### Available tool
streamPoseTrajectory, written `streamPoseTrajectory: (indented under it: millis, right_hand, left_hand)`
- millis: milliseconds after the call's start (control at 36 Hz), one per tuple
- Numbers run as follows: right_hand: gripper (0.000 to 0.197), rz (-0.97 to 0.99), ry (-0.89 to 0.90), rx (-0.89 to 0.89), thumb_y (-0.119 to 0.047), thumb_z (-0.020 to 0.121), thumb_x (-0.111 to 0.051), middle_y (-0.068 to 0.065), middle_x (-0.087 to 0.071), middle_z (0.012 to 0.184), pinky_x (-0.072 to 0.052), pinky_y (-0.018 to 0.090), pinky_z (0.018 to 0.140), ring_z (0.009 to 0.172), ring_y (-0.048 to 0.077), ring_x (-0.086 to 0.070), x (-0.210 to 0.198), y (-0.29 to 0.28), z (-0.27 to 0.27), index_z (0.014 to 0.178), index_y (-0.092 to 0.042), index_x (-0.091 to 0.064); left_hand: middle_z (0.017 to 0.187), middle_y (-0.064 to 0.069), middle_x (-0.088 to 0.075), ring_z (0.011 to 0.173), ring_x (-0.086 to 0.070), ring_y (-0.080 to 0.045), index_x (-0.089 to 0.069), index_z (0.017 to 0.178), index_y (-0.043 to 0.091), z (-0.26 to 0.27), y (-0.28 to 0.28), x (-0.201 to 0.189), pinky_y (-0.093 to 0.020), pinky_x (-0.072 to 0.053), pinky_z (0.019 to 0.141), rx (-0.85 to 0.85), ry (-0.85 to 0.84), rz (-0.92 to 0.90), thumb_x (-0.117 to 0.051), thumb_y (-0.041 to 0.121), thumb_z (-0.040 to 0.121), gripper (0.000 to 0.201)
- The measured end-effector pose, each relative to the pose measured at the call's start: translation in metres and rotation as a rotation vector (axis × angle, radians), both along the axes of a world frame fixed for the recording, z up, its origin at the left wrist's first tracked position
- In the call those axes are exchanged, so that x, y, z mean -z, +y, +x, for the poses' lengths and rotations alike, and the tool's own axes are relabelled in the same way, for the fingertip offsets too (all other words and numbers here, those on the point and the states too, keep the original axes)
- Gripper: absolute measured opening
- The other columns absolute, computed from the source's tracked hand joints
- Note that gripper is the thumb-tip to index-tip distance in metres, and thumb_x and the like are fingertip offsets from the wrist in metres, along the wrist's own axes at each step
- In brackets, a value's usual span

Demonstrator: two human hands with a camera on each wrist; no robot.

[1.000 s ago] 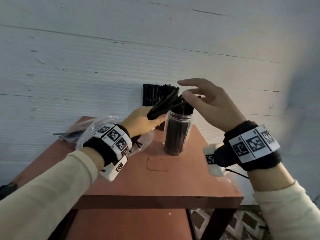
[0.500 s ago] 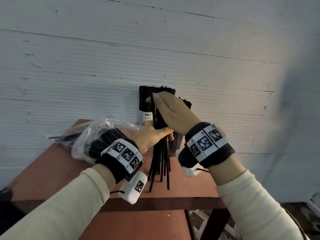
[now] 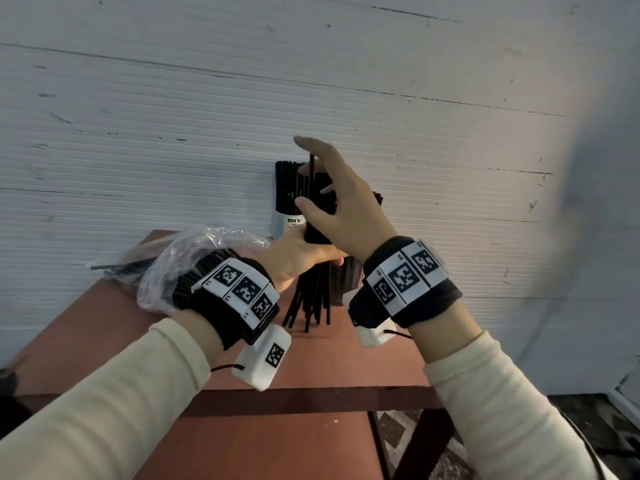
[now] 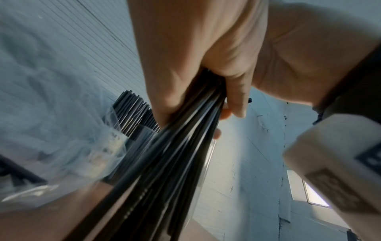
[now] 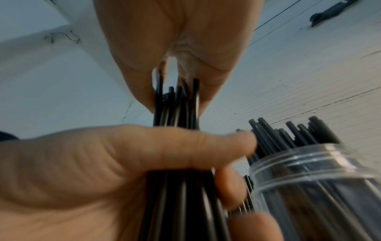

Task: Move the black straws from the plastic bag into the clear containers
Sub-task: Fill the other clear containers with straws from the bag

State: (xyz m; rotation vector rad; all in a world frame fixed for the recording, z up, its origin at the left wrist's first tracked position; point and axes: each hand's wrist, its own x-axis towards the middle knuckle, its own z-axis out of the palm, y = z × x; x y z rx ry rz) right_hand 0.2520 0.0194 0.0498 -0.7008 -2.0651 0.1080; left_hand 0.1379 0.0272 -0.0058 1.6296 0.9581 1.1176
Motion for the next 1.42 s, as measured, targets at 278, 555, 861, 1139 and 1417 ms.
streamPoseTrajectory:
  millis: [278, 555, 861, 1139, 1417]
  right_hand:
    - [0.01, 0.043, 0.077, 0.134, -0.013, 0.089, -0.061, -0.005, -0.064, 0.096, -0.041, 0.006, 0.073, 0.083, 0.002, -0.057, 0.015, 0.009, -0.004, 0.092, -0.013, -0.07]
    - [0.02, -0.043, -0.083, 0.127, -0.014, 0.089, -0.061, -0.001, -0.06, 0.111, -0.031, -0.002, 0.086, 0.101, 0.006, -0.054, 0.026, 0.004, -0.002, 0.109, -0.015, -0.064]
    - [0.08, -0.154, 0.094, 0.145, -0.042, 0.077, -0.077, -0.005, -0.036, 0.139, -0.037, 0.009, 0.098, 0.122, 0.004, -0.043, 0.027, -0.015, 0.009, 0.142, -0.023, -0.034]
    - [0.043, -0.428, -0.083, -0.078, -0.034, 0.069, -0.084, 0.007, -0.058, 0.101, -0.05, 0.036, 0.088, 0.102, 0.021, -0.055, 0.032, -0.028, 0.023, 0.098, -0.008, -0.066]
    - [0.021, -0.313, 0.222, -0.002, -0.008, 0.087, -0.068, 0.001, -0.056, 0.061, -0.041, 0.015, 0.049, 0.051, 0.002, -0.052, -0.011, 0.003, 0.054, 0.079, 0.009, -0.059]
  left_hand:
    - [0.079, -0.01, -0.072, 0.081, -0.07, -0.016, -0.067, 0.091, -0.012, -0.006, 0.006, 0.014, -0.04, -0.05, 0.098, -0.004, 0.069, -0.136, -0.08, 0.018, 0.075, 0.036]
    - [0.125, 0.004, -0.064, 0.122, -0.043, -0.005, -0.072, 0.092, 0.01, -0.011, 0.008, 0.027, -0.027, -0.019, 0.105, 0.042, 0.321, -0.405, -0.066, 0.039, 0.09, 0.03]
    - [0.072, -0.005, -0.062, 0.081, -0.066, -0.011, -0.055, 0.062, 0.016, -0.015, -0.002, 0.019, -0.041, -0.045, 0.103, -0.005, 0.189, -0.028, -0.052, 0.026, 0.097, 0.037]
    - [0.076, 0.011, -0.067, 0.075, -0.065, -0.002, -0.061, 0.089, 0.024, -0.02, -0.023, 0.01, -0.018, -0.05, 0.073, 0.311, 0.471, 0.018, -0.063, 0.019, 0.095, 0.007]
    - [0.102, 0.012, -0.063, 0.087, -0.064, 0.007, -0.043, 0.123, 0.033, 0.008, -0.011, -0.001, -0.017, -0.049, 0.076, 0.017, 0.093, 0.147, -0.086, 0.043, 0.059, 0.077]
